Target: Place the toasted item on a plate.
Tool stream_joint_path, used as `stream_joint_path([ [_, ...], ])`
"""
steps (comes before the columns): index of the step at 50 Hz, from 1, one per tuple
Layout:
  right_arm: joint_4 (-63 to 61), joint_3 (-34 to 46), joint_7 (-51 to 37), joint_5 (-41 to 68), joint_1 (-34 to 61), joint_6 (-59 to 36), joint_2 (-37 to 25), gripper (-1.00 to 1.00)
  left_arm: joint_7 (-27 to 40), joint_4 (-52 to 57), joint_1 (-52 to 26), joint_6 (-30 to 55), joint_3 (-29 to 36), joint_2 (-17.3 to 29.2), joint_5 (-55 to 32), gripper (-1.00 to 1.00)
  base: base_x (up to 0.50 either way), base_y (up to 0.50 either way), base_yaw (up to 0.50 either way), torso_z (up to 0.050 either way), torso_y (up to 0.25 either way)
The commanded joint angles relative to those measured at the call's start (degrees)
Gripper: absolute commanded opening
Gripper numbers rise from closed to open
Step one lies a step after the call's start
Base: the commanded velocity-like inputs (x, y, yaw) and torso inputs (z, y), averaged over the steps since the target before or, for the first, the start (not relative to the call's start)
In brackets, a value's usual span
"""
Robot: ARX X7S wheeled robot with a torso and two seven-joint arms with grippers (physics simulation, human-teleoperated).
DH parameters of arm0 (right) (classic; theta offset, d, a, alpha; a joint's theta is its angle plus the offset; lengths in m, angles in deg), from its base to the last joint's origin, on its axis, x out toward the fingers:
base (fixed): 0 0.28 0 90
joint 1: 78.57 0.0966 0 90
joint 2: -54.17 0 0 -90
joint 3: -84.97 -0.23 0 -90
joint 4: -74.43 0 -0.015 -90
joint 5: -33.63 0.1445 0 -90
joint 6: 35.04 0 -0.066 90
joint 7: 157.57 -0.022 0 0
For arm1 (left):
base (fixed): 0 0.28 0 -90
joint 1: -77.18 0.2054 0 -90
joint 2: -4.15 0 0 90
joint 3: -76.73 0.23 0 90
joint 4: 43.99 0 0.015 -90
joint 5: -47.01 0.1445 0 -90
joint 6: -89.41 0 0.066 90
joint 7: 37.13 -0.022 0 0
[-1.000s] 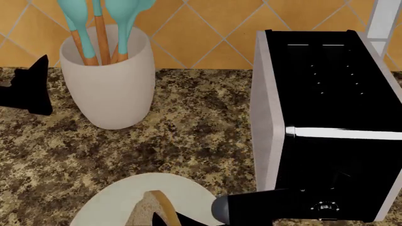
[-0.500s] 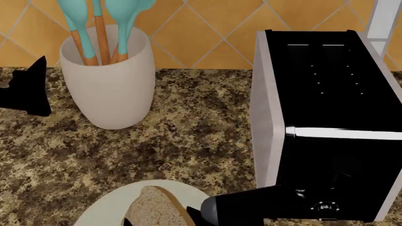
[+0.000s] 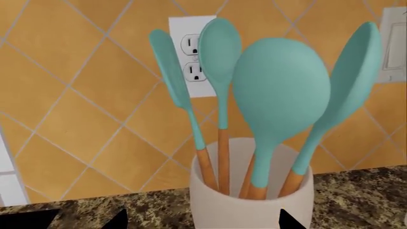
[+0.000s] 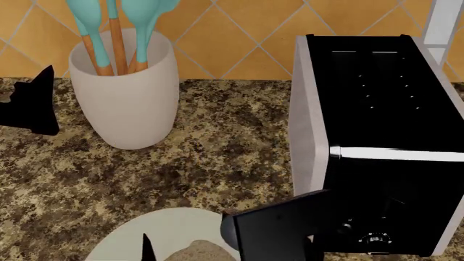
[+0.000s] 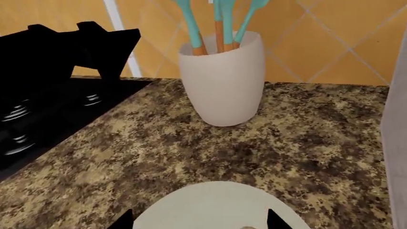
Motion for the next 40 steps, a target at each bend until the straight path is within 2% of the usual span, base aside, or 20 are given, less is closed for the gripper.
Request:
stream_joint_path([
  [1,-1.8,2.1,-5.8,4.6,5.0,0.3,-1.3,1.0,0.4,0.5,0.0,0.3,-0.2,0.0,-0.5,1.0,0.0,0.0,0.0,0.0,0.0],
  [20,-3.2,4.4,-14.7,13.3,16.7,2.6,-5.1,1.0,1.0,1.4,0.2,0.8,-0.4,-0.1,-1.3,1.0,0.0,0.0,0.0,0.0,0.0],
  [40,-2.1,3.2,-19.2,20.2,27.7,6.8,-9.4,1.0,1.8,3.4,1.6,1.8,-1.8,0.5,-3.0,1.0,0.0,0.0,0.0,0.0,0.0],
])
